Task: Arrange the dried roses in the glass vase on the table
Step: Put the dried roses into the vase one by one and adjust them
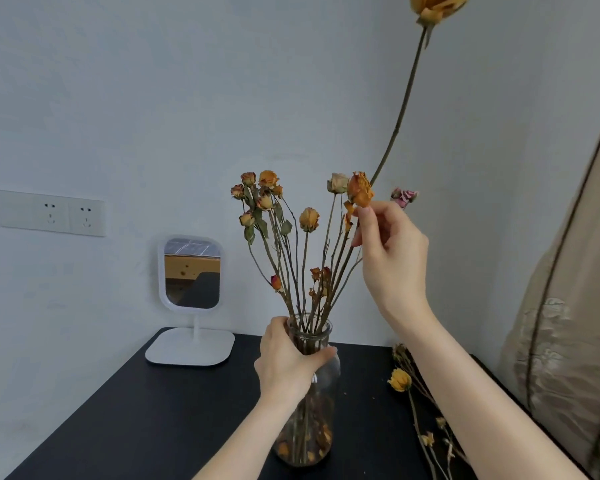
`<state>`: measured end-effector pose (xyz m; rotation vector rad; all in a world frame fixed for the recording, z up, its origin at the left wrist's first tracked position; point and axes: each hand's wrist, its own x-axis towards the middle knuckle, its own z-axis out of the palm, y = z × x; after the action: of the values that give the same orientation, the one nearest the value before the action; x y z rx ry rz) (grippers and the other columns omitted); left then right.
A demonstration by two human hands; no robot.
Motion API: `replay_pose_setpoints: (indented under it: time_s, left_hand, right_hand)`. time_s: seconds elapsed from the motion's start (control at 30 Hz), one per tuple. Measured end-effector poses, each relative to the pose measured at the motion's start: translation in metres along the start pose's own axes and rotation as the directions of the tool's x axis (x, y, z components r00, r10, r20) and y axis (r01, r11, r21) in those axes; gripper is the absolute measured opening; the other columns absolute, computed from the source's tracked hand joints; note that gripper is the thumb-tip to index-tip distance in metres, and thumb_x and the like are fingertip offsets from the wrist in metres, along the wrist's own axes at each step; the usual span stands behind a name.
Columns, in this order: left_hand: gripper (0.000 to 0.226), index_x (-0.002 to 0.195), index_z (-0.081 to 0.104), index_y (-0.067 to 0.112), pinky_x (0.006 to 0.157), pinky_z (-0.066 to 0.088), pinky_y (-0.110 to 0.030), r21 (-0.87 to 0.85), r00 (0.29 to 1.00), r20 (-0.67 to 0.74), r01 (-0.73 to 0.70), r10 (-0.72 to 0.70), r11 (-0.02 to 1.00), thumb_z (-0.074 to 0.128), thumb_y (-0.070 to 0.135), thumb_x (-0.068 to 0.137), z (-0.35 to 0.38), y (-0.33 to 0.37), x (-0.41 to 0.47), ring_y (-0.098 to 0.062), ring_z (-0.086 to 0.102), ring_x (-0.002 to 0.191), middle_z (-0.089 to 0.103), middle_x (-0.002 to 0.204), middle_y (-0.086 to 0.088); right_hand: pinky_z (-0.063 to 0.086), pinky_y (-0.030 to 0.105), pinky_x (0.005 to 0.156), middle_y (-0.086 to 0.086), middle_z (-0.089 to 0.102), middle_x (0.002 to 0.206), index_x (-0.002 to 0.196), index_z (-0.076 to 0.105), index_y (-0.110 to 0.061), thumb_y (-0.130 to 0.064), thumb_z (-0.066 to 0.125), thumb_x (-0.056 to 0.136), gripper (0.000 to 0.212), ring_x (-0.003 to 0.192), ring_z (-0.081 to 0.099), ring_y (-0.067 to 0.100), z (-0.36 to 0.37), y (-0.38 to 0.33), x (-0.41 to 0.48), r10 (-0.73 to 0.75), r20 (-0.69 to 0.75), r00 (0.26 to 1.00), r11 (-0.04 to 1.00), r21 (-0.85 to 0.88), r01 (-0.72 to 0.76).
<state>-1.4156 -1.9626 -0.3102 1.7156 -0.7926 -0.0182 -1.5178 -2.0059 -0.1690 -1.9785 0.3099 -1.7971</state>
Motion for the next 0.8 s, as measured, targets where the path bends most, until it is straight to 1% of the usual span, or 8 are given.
replay_pose_setpoints:
  time_s: [0.1, 0.17, 0.27, 0.43, 0.5, 0.6, 0.7, 0.8]
  left_hand:
    - [0.063, 0.103, 0.040, 0.033, 0.096, 0.044, -0.049, -0.005, 1.000, -0.004, 0.004, -0.004, 1.000, 0.080, 0.050, 0.058, 0.001, -0.001, 0.000, -0.012, 0.052, 0.107, 0.052, 0.105, 0.015]
    - [0.064, 0.105, 0.042, 0.031, 0.096, 0.044, -0.049, -0.008, 1.000, -0.007, 0.008, -0.008, 1.000, 0.080, 0.050, 0.058, 0.002, -0.002, 0.000, -0.012, 0.052, 0.108, 0.052, 0.107, 0.014]
    - [0.068, 0.110, 0.043, 0.028, 0.096, 0.046, -0.048, -0.012, 1.000, -0.012, 0.017, -0.018, 1.000, 0.081, 0.051, 0.058, 0.003, -0.002, 0.000, -0.013, 0.053, 0.109, 0.054, 0.110, 0.012]
    - [0.069, 0.111, 0.044, 0.027, 0.096, 0.045, -0.049, -0.016, 1.000, -0.010, 0.028, -0.028, 0.999, 0.081, 0.050, 0.057, 0.004, -0.003, 0.000, -0.014, 0.052, 0.109, 0.055, 0.112, 0.010]
    - [0.070, 0.112, 0.045, 0.025, 0.095, 0.046, -0.048, -0.014, 1.000, -0.013, 0.027, -0.027, 1.000, 0.081, 0.050, 0.057, 0.003, -0.003, -0.001, -0.014, 0.052, 0.109, 0.055, 0.112, 0.009]
    - [0.071, 0.114, 0.046, 0.024, 0.095, 0.046, -0.048, -0.013, 0.999, -0.017, 0.034, -0.035, 0.999, 0.081, 0.050, 0.058, 0.003, -0.001, -0.001, -0.014, 0.052, 0.110, 0.055, 0.113, 0.008]
    - [0.071, 0.115, 0.047, 0.023, 0.095, 0.046, -0.048, -0.004, 0.999, -0.012, 0.037, -0.037, 0.999, 0.080, 0.051, 0.058, 0.003, 0.000, -0.001, -0.014, 0.052, 0.110, 0.055, 0.114, 0.008]
    - [0.071, 0.115, 0.047, 0.023, 0.095, 0.046, -0.048, 0.001, 0.999, -0.009, 0.036, -0.035, 0.999, 0.079, 0.051, 0.059, 0.002, 0.001, -0.002, -0.015, 0.052, 0.111, 0.055, 0.114, 0.008]
  right_hand:
    - [0.036, 0.024, 0.048, 0.000, 0.053, 0.058, 0.087, 0.059, -0.014, -0.021, 0.049, 0.095, 0.016, 0.054, 0.048, 0.018, -0.006, -0.004, -0.001, -0.043, -0.034, 0.999, 0.999, 0.018, 0.043]
    - [0.037, 0.027, 0.050, 0.000, 0.053, 0.058, 0.085, 0.059, -0.014, -0.021, 0.050, 0.095, 0.015, 0.055, 0.048, 0.020, -0.008, -0.006, -0.002, -0.071, -0.039, 0.997, 0.997, 0.033, 0.072]
    - [0.036, 0.022, 0.049, -0.011, 0.050, 0.057, 0.081, 0.059, -0.014, -0.021, 0.055, 0.092, 0.014, 0.054, 0.046, 0.010, -0.007, -0.007, -0.004, -0.084, -0.018, 0.996, 0.996, 0.016, 0.085]
    - [0.040, 0.024, 0.051, -0.008, 0.054, 0.058, 0.079, 0.062, -0.018, -0.022, 0.060, 0.089, 0.011, 0.060, 0.052, 0.016, -0.002, -0.003, -0.010, -0.068, 0.039, 0.997, 0.998, -0.016, 0.068]
    - [0.042, 0.022, 0.051, -0.009, 0.054, 0.057, 0.082, 0.067, -0.015, -0.026, 0.061, 0.088, 0.014, 0.057, 0.053, 0.014, 0.000, 0.000, -0.012, -0.065, 0.065, 0.996, 0.995, -0.065, 0.069]
    - [0.043, 0.013, 0.053, -0.010, 0.056, 0.056, 0.086, 0.071, -0.016, -0.032, 0.060, 0.088, 0.020, 0.051, 0.054, 0.008, 0.005, 0.003, -0.015, -0.026, 0.105, 0.994, 0.986, -0.164, 0.043]
    - [0.049, 0.021, 0.058, -0.005, 0.061, 0.057, 0.087, 0.071, -0.017, -0.036, 0.059, 0.088, 0.023, 0.054, 0.059, 0.010, 0.010, 0.004, -0.015, 0.034, 0.144, 0.989, 0.975, -0.224, -0.001]
    - [0.047, 0.021, 0.054, -0.006, 0.059, 0.057, 0.084, 0.071, -0.019, -0.038, 0.059, 0.088, 0.023, 0.052, 0.057, 0.009, 0.016, 0.007, -0.018, 0.104, 0.204, 0.974, 0.953, -0.299, -0.039]
